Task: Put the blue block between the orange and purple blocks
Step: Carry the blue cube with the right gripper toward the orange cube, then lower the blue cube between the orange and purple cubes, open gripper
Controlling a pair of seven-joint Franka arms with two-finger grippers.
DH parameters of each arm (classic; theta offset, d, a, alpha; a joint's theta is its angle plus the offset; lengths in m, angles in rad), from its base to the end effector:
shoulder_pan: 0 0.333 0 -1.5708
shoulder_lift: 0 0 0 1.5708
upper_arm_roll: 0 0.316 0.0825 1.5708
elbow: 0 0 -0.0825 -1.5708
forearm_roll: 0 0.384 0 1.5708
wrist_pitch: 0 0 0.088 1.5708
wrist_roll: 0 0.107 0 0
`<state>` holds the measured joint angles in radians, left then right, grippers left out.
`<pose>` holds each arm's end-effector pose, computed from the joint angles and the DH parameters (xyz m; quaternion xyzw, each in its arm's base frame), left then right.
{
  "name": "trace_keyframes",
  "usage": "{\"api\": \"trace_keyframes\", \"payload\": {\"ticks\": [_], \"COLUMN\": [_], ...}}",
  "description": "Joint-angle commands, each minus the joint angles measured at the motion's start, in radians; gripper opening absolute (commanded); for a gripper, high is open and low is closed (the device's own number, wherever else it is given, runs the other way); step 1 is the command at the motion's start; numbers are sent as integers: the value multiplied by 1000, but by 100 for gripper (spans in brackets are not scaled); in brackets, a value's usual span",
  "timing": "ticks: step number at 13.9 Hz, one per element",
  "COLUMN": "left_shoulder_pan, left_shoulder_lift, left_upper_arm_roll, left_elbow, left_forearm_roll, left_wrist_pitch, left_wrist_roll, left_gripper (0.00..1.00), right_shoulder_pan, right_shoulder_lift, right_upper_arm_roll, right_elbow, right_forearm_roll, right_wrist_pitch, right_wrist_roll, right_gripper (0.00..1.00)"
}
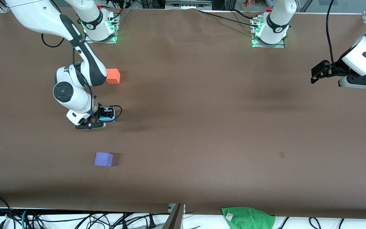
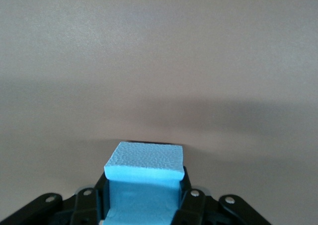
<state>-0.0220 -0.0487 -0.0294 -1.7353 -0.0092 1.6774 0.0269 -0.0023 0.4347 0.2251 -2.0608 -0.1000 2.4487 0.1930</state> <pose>0.5442 -0.0292 0.5824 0.9992 -0.0386 -0.0047 0.0038 0.5749 0.1285 0.2231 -0.9987 -0.0446 0.0195 0.0122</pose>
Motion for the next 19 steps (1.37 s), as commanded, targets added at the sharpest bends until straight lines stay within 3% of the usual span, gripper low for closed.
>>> {"api": "trace_keyframes", "payload": {"ticks": [1,17,18,19], "left_shoulder_pan": [4,4,4,4], "left_shoulder_lift": [10,10,10,10], "left_upper_arm_roll": [-3,-3,-3,-3], "left_elbow": [26,26,26,26], "left_forearm_roll": [20,20,20,18], "left_wrist_pitch": [-21,-21,-21,-21], "left_wrist_roll": [21,21,21,21], "left_gripper": [100,100,100,100], "right_shoulder_pan": [-2,-1,-1,-1], "right_shoulder_lift": [-43,-25,-25,-24], "right_upper_arm_roll": [0,-3,-3,-3], "right_elbow": [-51,-107,-116,-121], "right_forearm_roll": [17,2,2,2], "right_wrist_pitch": [21,119,136,144], "right_wrist_roll": [19,11,10,9], "right_gripper": [12,13,14,22]}}
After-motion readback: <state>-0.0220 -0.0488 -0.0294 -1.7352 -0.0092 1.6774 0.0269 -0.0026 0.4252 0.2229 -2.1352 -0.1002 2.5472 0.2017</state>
